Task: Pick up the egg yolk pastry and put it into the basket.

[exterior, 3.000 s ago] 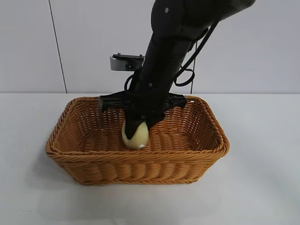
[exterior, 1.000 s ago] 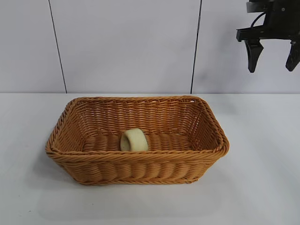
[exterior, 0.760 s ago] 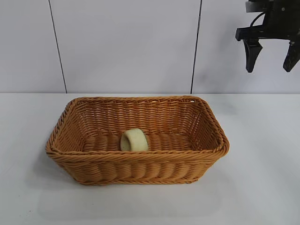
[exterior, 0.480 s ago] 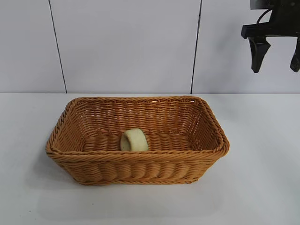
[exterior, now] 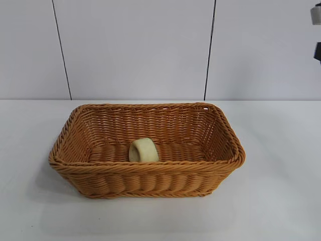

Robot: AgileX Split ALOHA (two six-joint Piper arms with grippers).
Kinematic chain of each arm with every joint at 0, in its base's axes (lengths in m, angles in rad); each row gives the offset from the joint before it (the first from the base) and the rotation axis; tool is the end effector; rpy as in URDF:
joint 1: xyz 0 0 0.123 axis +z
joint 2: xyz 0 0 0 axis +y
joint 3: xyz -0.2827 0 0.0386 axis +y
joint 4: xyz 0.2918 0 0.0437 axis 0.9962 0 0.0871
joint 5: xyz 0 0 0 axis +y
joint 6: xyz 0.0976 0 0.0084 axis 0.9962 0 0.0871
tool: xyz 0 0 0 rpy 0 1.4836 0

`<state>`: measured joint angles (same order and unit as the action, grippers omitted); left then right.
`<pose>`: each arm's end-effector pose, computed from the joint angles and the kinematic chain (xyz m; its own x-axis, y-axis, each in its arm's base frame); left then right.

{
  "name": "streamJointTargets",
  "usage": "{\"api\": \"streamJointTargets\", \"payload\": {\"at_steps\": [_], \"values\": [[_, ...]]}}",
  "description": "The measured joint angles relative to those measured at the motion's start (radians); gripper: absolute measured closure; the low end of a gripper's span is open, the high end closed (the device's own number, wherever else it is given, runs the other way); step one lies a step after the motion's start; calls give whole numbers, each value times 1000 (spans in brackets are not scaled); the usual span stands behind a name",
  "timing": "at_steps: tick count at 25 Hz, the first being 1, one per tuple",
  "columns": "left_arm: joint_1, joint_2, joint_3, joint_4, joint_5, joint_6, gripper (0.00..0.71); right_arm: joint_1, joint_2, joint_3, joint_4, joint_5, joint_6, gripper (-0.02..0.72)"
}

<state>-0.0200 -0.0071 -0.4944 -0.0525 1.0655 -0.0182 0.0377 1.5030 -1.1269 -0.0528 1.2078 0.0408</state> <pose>0.0387 -0.0053 0.2932 -0.4605 -0.0344 -0.8870 0.0407 0.9974 -0.0598 0.3139 0.0070 0.2436 -0.9970 -0.0156 -0.0756 -0.0120 0.9988 -0.0475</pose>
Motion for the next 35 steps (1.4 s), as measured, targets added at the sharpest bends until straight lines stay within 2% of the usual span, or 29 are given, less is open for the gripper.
{"api": "streamJointTargets", "payload": {"at_steps": [5, 14, 24, 35], "values": [[0, 0, 0, 0, 0, 0, 20, 0, -219, 257, 7, -19, -2, 143], [0, 0, 0, 0, 0, 0, 20, 0, -634, 597, 53, -190, -7, 143], [0, 0, 0, 0, 0, 0, 20, 0, -1024, 622, 53, -189, -23, 143], [0, 0, 0, 0, 0, 0, 20, 0, -1234, 626, 59, -188, -25, 143]]}}
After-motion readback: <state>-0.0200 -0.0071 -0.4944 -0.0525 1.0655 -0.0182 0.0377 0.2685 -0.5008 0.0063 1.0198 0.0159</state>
